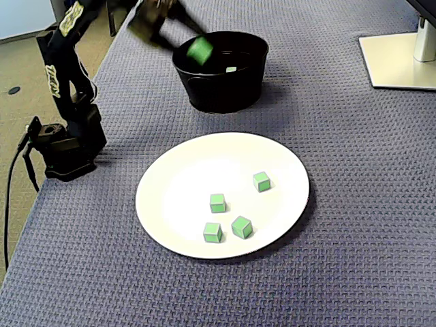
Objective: Pick up the items on the white plate and put them in the black container.
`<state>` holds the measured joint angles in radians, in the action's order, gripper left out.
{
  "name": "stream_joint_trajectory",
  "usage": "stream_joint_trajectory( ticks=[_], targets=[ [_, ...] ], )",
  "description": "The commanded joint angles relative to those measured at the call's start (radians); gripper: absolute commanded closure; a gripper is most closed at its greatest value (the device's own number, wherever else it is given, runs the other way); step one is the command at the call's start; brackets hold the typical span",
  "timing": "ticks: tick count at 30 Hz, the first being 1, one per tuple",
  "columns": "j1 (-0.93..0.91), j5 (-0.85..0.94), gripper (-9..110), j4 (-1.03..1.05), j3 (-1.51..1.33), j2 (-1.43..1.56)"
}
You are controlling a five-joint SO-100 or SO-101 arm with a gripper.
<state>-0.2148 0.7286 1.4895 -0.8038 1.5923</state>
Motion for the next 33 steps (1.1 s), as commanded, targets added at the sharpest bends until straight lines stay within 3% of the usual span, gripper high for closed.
stream_joint_trajectory(
  ticks=[1,9,20,21,23,26,29,33],
  targets=[
    [0.364,-0.034,102,-0.026,0.08,0.043],
    [0.77,-0.078,102,-0.037,0.311,-0.364],
    [0.919,-0.086,102,-0.074,0.268,-0.726],
    [0.919,-0.094,100,-0.087,0.261,-0.732],
    [0.927,-0.091,80,-0.077,0.256,-0.729],
    [0.93,-0.014,63,-0.006,0.245,-0.66],
    [0.881,0.051,63,0.054,0.167,-0.482],
    [0.672,0.285,68,0.095,-0.009,-0.164]
  ],
)
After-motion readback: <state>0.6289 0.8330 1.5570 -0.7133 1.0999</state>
